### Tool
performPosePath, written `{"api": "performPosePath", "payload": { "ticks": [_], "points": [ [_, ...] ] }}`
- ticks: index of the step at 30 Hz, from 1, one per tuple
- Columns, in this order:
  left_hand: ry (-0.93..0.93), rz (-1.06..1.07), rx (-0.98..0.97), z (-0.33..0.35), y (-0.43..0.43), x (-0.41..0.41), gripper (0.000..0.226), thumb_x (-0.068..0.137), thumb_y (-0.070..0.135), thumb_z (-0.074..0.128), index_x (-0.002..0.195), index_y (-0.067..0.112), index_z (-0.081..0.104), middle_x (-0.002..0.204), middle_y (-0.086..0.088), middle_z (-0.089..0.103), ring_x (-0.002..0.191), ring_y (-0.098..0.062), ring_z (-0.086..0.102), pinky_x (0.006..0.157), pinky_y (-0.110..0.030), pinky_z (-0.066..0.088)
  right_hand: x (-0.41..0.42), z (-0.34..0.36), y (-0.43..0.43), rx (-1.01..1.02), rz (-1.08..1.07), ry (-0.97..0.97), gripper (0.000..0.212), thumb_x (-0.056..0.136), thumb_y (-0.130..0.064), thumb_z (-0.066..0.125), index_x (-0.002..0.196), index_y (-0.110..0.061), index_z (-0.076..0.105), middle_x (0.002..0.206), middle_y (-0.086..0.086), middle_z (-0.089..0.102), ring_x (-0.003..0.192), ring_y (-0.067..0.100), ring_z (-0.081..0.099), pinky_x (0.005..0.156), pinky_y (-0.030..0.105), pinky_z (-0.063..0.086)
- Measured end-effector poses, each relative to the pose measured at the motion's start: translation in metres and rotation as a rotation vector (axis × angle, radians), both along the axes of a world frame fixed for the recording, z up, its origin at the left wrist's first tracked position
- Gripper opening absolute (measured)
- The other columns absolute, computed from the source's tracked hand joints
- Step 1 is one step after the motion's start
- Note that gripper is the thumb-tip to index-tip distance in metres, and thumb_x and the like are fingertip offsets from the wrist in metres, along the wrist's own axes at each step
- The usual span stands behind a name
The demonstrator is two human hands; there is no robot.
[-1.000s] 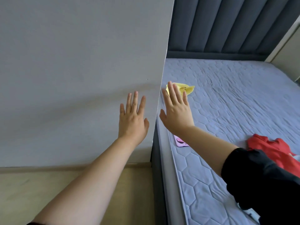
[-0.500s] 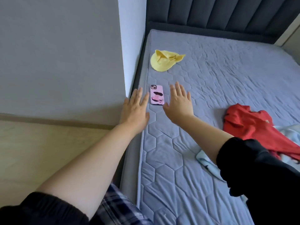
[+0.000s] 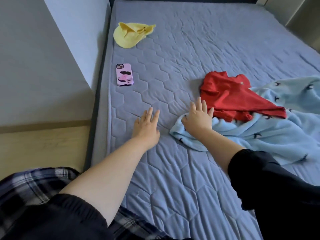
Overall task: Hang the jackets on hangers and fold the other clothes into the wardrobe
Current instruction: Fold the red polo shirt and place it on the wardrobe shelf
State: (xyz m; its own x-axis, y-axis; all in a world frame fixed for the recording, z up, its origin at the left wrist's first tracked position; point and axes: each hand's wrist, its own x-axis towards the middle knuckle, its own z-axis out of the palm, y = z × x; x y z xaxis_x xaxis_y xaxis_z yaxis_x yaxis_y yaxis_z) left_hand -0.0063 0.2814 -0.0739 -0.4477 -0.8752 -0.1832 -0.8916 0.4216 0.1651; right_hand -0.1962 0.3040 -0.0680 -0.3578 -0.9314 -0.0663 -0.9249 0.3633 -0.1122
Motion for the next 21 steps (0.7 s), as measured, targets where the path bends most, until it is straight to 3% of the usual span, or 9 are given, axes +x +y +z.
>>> {"api": "performPosePath", "payload": {
  "ticks": [4,7,9,12,15,17,19,21],
  "points": [
    [-0.053,-0.063,0.193,-0.016,0.001,-0.014,0.070,0.099,0.032,0.040,0.153,0.025,-0.003,0.161,-0.003,-0.004,0.148,-0.024,0.002,0.118,-0.046,0.013,-0.036,-0.004,-0.001,-0.079,-0.142,0.029,0.057,0.096,-0.032,0.045,0.147,-0.015,0.026,0.160,0.012,0.001,0.146,0.031,0.007,0.114,0.056,0.008],
    [-0.081,-0.123,0.255,-0.032,0.007,-0.020,0.068,0.099,0.035,0.039,0.153,0.027,-0.003,0.161,0.000,-0.001,0.148,-0.023,0.001,0.118,-0.046,0.014,-0.056,-0.008,-0.002,-0.040,-0.260,0.005,0.059,0.093,-0.018,0.047,0.147,-0.018,0.026,0.159,0.016,0.005,0.137,0.035,0.026,0.104,0.048,0.031],
    [-0.099,-0.145,0.254,-0.044,0.009,-0.017,0.067,0.099,0.035,0.038,0.153,0.026,0.000,0.161,0.001,0.000,0.148,-0.021,0.000,0.117,-0.047,0.016,-0.063,-0.011,-0.003,-0.023,-0.320,-0.012,0.053,0.092,-0.010,0.044,0.144,-0.015,0.032,0.151,0.020,0.027,0.129,0.036,0.035,0.095,0.043,0.038],
    [-0.076,-0.157,0.279,-0.057,0.007,-0.006,0.065,0.098,0.033,0.040,0.153,0.023,0.006,0.161,0.001,0.001,0.148,-0.019,0.002,0.118,-0.044,0.015,-0.064,-0.012,-0.006,-0.062,-0.358,-0.104,0.029,0.090,-0.003,0.039,0.112,-0.005,0.058,0.116,0.019,0.060,0.111,0.036,0.051,0.081,0.037,0.040],
    [0.225,-0.006,0.411,-0.057,-0.001,0.004,0.060,0.098,0.024,0.048,0.151,0.014,0.022,0.160,-0.003,0.015,0.146,-0.017,0.015,0.118,-0.029,0.015,-0.044,0.003,-0.017,-0.180,-0.297,-0.309,0.013,0.090,-0.010,0.046,0.088,-0.008,0.058,0.103,0.019,0.065,0.101,0.037,0.058,0.074,0.034,0.037],
    [0.510,0.218,0.507,-0.047,-0.005,0.011,0.050,0.097,0.012,0.049,0.145,0.006,0.035,0.152,-0.008,0.034,0.140,-0.020,0.032,0.110,-0.022,0.022,-0.012,0.020,-0.031,-0.277,-0.192,-0.454,0.014,0.090,-0.008,0.049,0.089,-0.005,0.063,0.102,0.019,0.067,0.099,0.034,0.060,0.076,0.033,0.039],
    [0.848,0.486,0.634,-0.040,-0.012,0.028,0.040,0.100,0.009,0.044,0.140,0.003,0.043,0.138,-0.012,0.050,0.128,-0.022,0.046,0.100,-0.026,0.036,0.026,0.040,-0.048,-0.355,-0.032,-0.654,0.016,0.088,-0.003,0.052,0.091,-0.004,0.068,0.094,0.017,0.070,0.089,0.027,0.066,0.078,0.032,0.047],
    [1.252,0.752,0.845,-0.036,-0.022,0.050,0.038,0.103,0.020,0.037,0.138,0.010,0.045,0.125,-0.010,0.055,0.110,-0.022,0.056,0.090,-0.033,0.040,0.069,0.062,-0.057,-0.344,0.171,-0.828,0.014,0.089,-0.002,0.054,0.088,-0.004,0.068,0.084,0.011,0.069,0.071,0.010,0.065,0.068,0.021,0.049]
  ]
}}
